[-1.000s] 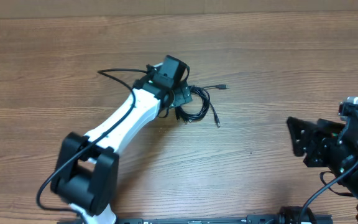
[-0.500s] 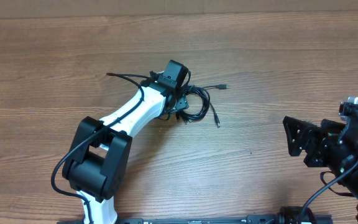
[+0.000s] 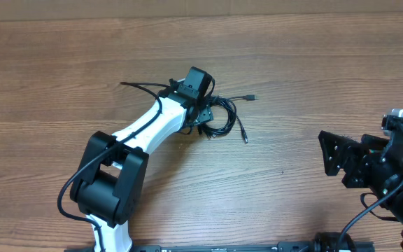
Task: Untangle cables
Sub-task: 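Grasp the black cable coil with the left gripper and lift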
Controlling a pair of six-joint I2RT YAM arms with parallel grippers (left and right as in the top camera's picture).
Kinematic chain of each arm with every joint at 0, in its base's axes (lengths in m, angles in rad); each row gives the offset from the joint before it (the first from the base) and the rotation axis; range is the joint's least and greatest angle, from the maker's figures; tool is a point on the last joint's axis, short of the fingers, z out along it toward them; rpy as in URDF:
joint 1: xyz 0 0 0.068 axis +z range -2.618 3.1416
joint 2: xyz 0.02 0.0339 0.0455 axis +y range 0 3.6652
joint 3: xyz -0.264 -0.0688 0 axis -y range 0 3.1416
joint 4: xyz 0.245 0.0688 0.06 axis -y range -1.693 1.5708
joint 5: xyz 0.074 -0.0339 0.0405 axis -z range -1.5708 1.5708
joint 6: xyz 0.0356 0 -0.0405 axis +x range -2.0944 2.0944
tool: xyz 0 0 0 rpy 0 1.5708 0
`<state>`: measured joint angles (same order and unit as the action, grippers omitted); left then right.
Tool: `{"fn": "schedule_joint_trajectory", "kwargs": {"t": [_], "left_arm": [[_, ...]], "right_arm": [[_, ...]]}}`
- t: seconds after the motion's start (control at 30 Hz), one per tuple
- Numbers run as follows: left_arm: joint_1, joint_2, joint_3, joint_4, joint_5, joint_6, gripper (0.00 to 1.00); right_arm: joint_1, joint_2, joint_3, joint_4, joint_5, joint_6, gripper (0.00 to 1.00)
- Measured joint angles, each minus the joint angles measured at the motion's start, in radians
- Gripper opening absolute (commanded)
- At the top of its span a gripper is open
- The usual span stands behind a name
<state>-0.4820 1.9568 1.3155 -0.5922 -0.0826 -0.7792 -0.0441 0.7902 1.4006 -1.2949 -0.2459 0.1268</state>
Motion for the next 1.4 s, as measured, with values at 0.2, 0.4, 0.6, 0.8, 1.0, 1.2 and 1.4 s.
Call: {"fn": "schedule_joint_trajectory", "kwargs": {"t": [0.2, 0.4, 0.6, 0.8, 1.0, 1.2, 1.4], "left_arm": [[0.000, 0.001, 0.000, 0.019, 0.000, 0.000, 0.71], [0.000, 0.025, 0.000, 0.024, 0.000, -0.001, 0.70], [0.000, 0.062, 0.000, 0.044, 0.010, -0.015, 0.04], [0.002, 0.065, 0.012, 0.032, 0.048, -0.015, 0.04], [0.004, 0.065, 0.101, -0.151, 0.103, 0.030, 0.04], [0.004, 0.018, 0.318, -0.348, 0.118, 0.125, 0.04], [0.013, -0.126, 0.505, -0.404, 0.233, 0.242, 0.04]], "right_arm": [[0.000, 0.000, 0.000, 0.000, 0.000, 0.000, 0.90], [0.000, 0.000, 0.000, -0.010, 0.000, 0.000, 0.90], [0.000, 0.000, 0.000, -0.008, 0.000, 0.000, 0.90], [0.000, 0.000, 0.000, -0.007, 0.000, 0.000, 0.90], [0.000, 0.000, 0.000, -0.008, 0.000, 0.000, 0.90], [0.000, 0.000, 0.000, -0.006, 0.001, 0.000, 0.90], [0.000, 0.007, 0.000, -0.004, 0.000, 0.000, 0.90]]}}
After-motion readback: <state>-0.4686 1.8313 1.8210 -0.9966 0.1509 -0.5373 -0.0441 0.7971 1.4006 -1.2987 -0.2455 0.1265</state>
